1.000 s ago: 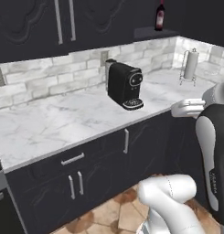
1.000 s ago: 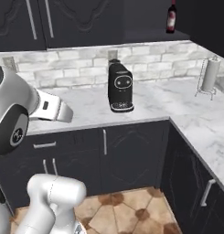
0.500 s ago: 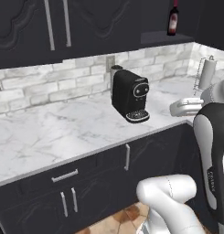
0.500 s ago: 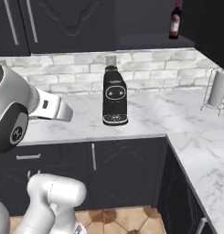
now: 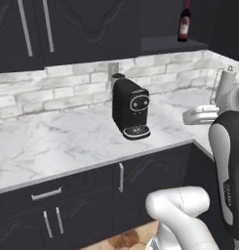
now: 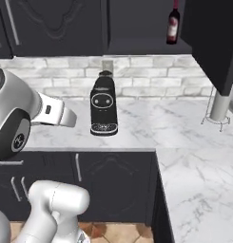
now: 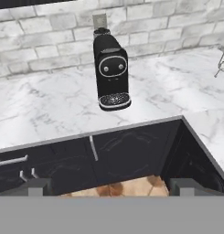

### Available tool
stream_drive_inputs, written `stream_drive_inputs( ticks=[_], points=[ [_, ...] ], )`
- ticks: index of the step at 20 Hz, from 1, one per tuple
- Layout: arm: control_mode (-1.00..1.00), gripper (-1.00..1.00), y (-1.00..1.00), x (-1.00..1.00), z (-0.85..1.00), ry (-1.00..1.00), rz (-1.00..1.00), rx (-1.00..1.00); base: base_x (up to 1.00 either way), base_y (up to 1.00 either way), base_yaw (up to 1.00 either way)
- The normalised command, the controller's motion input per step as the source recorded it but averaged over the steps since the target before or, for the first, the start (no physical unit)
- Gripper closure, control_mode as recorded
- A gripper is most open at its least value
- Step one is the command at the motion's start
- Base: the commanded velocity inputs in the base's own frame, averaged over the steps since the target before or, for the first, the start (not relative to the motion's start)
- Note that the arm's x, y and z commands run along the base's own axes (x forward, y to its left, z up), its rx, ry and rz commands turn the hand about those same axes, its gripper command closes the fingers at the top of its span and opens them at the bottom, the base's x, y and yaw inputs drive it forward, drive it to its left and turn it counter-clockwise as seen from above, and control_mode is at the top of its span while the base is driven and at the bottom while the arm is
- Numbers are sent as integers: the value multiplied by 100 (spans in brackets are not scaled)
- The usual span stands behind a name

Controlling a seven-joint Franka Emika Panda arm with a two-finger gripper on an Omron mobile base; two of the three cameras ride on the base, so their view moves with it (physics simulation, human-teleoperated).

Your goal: Get the candle and the wine from the cabinet and move them to the dining counter.

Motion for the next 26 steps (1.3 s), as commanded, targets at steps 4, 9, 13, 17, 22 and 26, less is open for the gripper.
stream_drive_inputs(
  ticks=[4, 9, 13, 17, 22, 26],
  points=[
    [100, -100, 0, 0, 0, 0, 0, 0, 56, -25, 12],
    [100, -100, 0, 0, 0, 0, 0, 0, 62, -3, 3],
    [100, -100, 0, 0, 0, 0, 0, 0, 74, 0, 5],
    [100, -100, 0, 0, 0, 0, 0, 0, 76, 0, 11],
    [100, -100, 0, 0, 0, 0, 0, 0, 43, -13, 13],
    [100, -100, 0, 0, 0, 0, 0, 0, 16, -64, 16]
  ],
)
